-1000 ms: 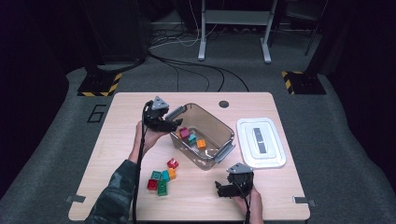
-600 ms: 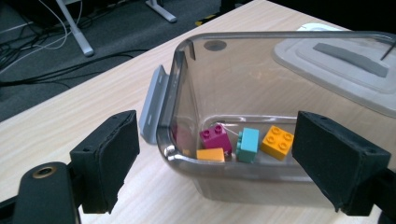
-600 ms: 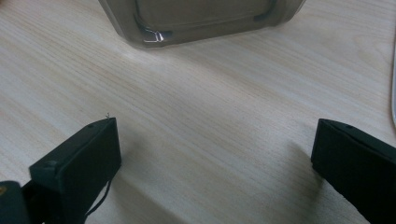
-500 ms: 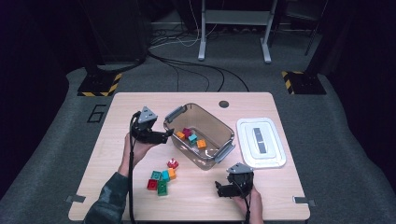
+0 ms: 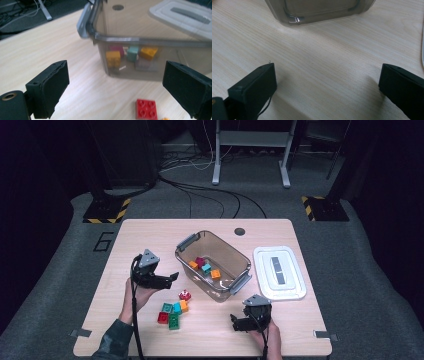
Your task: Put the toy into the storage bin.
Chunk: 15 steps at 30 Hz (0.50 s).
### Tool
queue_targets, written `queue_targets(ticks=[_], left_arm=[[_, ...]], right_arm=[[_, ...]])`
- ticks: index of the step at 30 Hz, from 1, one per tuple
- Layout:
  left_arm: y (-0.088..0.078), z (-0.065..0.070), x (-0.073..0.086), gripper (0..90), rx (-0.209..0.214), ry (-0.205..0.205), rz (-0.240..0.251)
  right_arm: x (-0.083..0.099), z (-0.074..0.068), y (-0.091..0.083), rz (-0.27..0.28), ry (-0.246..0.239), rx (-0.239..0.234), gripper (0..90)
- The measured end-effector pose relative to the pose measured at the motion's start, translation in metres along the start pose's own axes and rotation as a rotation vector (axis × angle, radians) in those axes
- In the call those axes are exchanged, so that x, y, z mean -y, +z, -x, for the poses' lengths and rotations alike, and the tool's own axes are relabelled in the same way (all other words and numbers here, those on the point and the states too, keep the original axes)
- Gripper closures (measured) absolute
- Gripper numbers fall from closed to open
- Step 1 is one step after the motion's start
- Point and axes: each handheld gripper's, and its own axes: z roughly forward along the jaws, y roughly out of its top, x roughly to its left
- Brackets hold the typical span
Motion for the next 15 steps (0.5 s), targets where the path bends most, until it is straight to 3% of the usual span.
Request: queue_targets(ticks=[7,11,15], left_arm=[[-0.001,0.001,0.026,5.4,0.003,-0.033,-0.034],[-0.003,0.005,0.048,5.4,0.008,-0.072,-0.05],[0.0,0.009,0.067,5.2,0.01,-0.089,-0.088]], right_arm=[[0.0,0.0,0.0,0.0,-0.001,0.0,0.6],[0.0,0.0,0.0,0.001,-0.003,0.001,0.6],[0.0,0.0,0.0,0.001,-0.003,0.001,0.6]])
